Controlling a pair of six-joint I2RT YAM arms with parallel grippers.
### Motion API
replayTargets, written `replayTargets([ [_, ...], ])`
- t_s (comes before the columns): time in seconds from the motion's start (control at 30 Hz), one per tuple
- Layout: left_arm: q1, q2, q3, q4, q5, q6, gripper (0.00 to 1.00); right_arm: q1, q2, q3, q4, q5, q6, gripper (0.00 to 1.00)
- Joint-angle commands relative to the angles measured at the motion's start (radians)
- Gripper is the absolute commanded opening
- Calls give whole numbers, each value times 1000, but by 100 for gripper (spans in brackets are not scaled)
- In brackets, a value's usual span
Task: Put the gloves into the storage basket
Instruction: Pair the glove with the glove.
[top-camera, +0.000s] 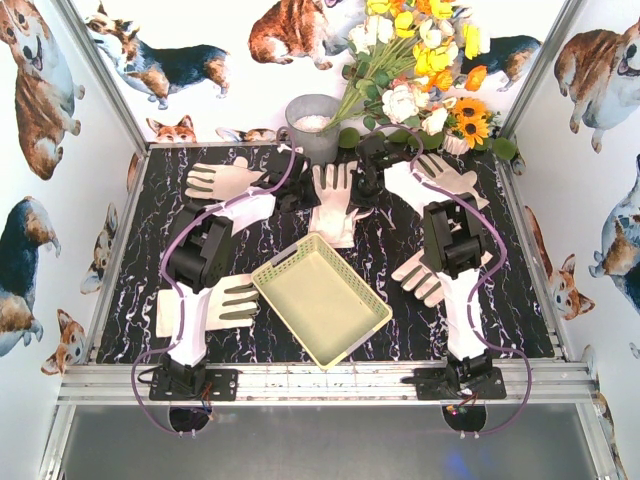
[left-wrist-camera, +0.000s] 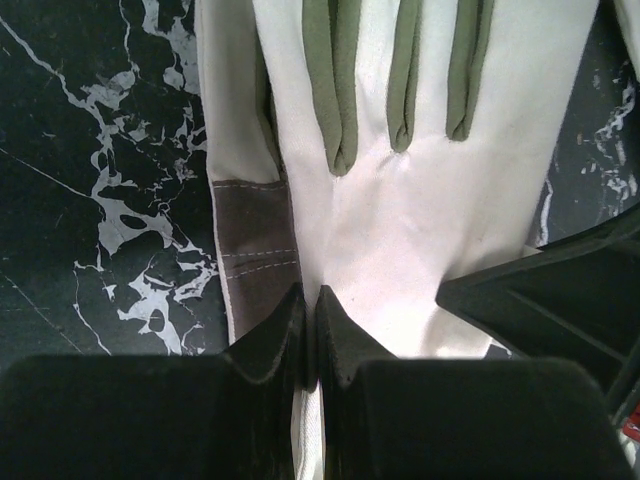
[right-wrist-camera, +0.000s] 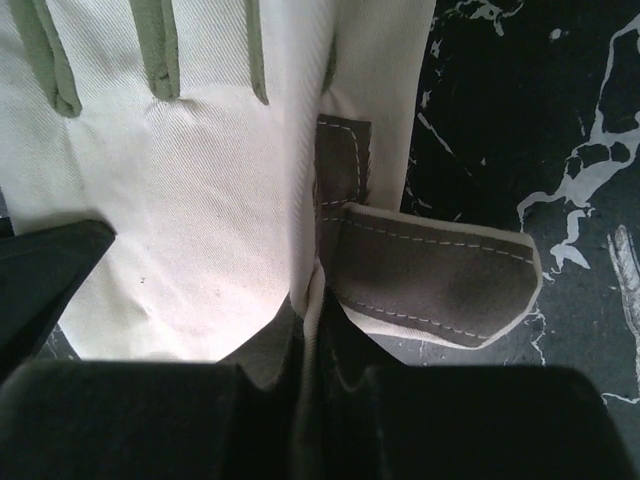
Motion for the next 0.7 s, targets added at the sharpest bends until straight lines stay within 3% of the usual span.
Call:
replayTargets([
  [0.0,34,41,30,-18,-21,-7,0,-15,38,65,-68,45,-16,0],
  [0.47,62,94,27,-50,23,11,0,-17,65,61,-112,35,-9,0],
  [0.57,64,93,22,-55,27,12,0,-28,49,58,-113,38,-12,17],
  [0.67,65,91,21,-56,37,14,0,-41,17,55,-111,49,-10,26],
])
